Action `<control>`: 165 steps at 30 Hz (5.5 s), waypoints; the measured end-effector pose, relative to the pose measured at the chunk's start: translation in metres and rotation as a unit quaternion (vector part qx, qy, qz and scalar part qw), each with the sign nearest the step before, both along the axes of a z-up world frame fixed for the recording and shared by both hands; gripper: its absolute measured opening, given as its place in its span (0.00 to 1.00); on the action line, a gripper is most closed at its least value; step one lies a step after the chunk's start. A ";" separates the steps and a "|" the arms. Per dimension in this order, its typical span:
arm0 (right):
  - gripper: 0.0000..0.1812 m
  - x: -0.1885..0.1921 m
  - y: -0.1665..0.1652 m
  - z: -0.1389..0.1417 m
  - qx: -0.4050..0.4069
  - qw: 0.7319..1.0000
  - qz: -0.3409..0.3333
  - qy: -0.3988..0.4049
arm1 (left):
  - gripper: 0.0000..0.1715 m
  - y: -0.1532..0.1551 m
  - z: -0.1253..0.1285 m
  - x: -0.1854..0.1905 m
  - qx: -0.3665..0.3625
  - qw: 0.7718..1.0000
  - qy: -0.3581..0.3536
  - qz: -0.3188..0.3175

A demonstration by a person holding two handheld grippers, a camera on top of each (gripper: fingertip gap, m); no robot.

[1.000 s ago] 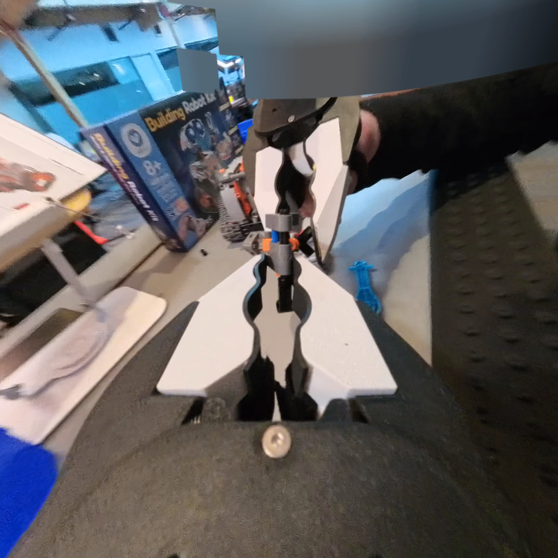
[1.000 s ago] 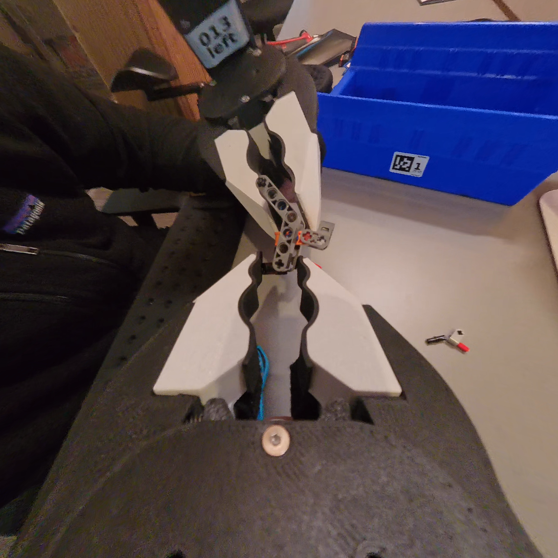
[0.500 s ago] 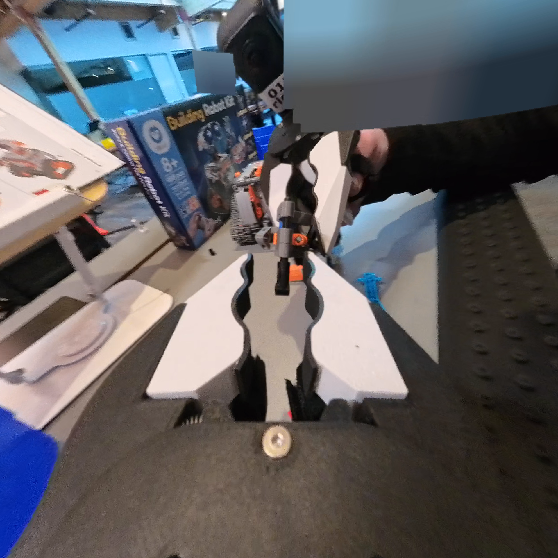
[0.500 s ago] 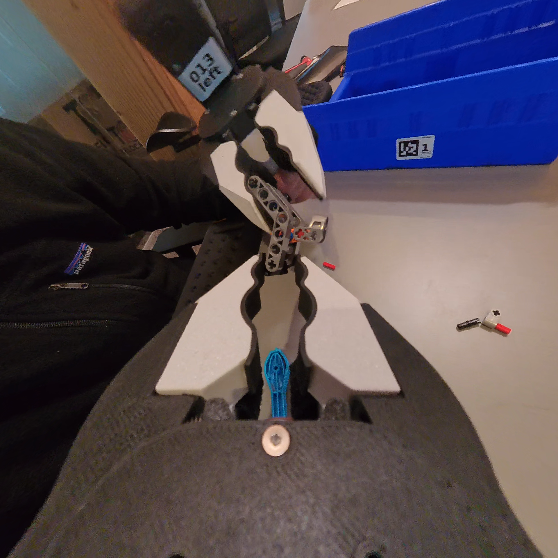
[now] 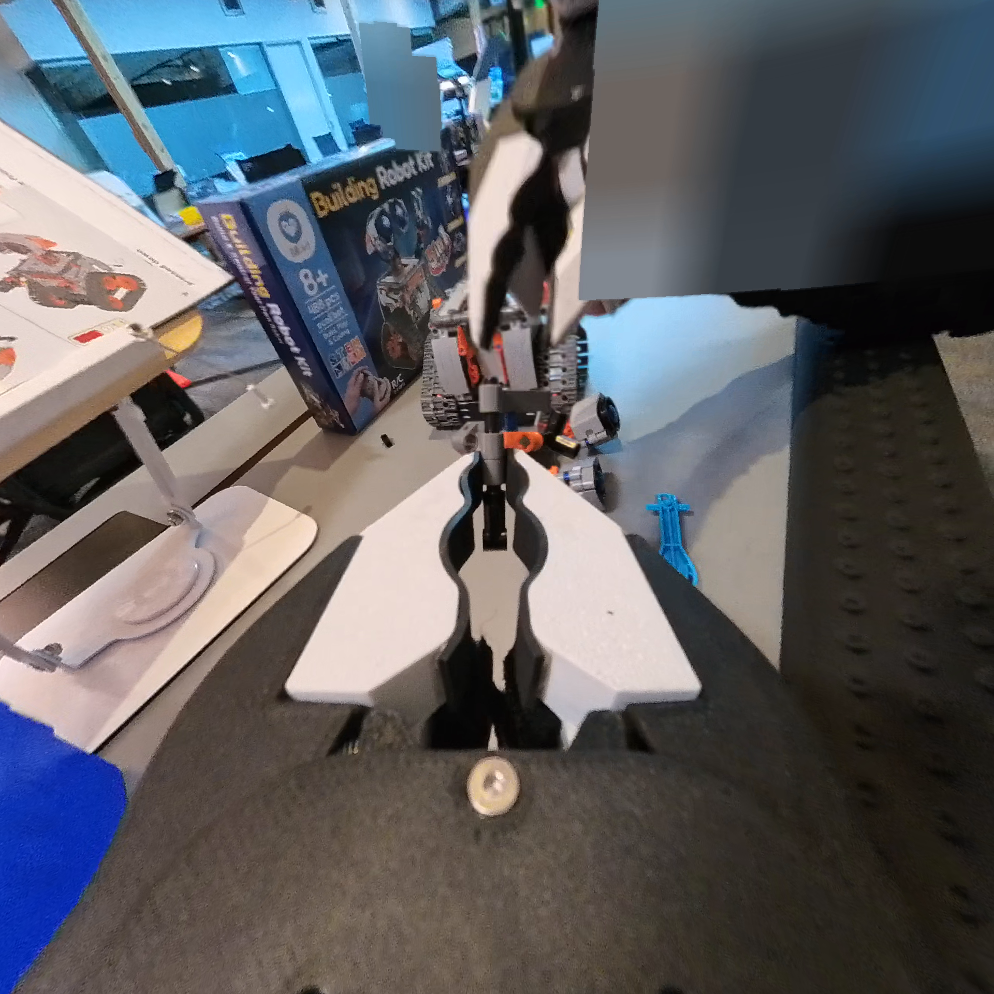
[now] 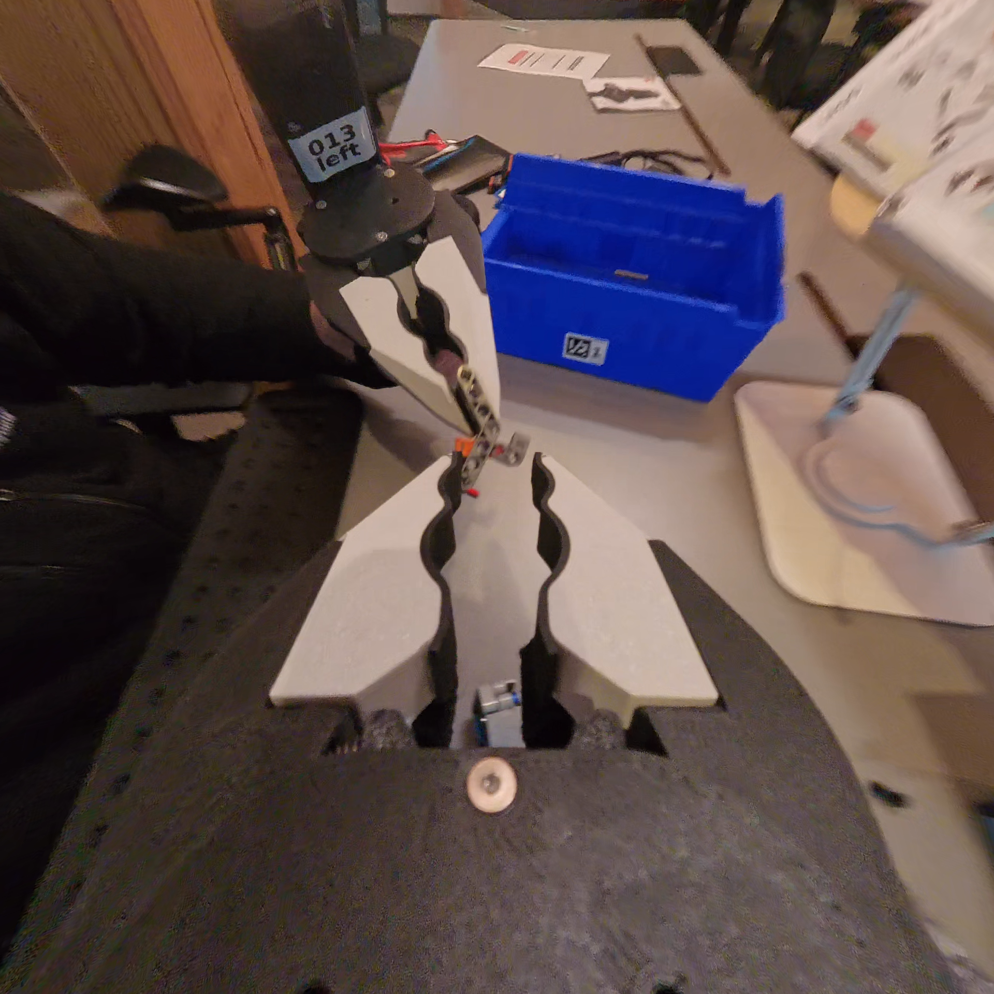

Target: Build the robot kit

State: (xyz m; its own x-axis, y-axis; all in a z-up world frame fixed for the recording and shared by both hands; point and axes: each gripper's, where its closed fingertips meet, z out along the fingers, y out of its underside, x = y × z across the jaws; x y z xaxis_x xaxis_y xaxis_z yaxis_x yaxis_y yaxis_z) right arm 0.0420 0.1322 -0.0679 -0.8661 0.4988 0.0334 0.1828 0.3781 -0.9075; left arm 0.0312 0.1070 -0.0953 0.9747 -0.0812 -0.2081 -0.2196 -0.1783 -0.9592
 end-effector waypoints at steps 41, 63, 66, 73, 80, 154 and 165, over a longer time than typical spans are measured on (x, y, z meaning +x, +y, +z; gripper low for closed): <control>0.04 0.000 -0.020 -0.018 0.026 0.996 0.079 0.013 | 0.03 0.009 0.000 0.013 -0.031 0.993 -0.085 -0.079; 0.03 0.011 -0.029 -0.006 0.045 0.989 0.090 0.112 | 0.03 0.002 0.010 0.019 0.007 0.998 0.024 -0.051; 0.03 0.011 -0.029 -0.008 0.033 0.990 0.092 0.103 | 0.04 0.003 0.005 0.019 -0.001 0.998 0.022 -0.056; 0.03 0.013 -0.030 -0.009 0.043 0.989 0.094 0.109 | 0.05 0.003 0.013 0.024 0.020 0.998 0.033 -0.054; 0.03 0.020 -0.033 -0.004 0.039 0.987 0.097 0.126 | 0.03 -0.002 0.019 0.031 0.042 0.996 0.030 -0.066; 0.13 0.020 -0.022 0.016 0.031 0.987 0.062 0.145 | 0.04 0.000 0.035 0.025 0.121 0.979 0.164 0.006; 0.05 0.015 -0.036 0.017 0.092 0.972 0.018 0.215 | 0.04 -0.002 0.041 0.028 0.147 0.970 0.193 -0.003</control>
State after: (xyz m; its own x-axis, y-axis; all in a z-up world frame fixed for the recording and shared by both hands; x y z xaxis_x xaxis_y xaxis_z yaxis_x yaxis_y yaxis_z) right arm 0.0573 0.0966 -0.0507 -0.7688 0.4205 0.4819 -0.2150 0.5397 -0.8139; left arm 0.0594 0.1054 -0.0541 0.8196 0.0317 -0.5721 -0.5723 0.0919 -0.8149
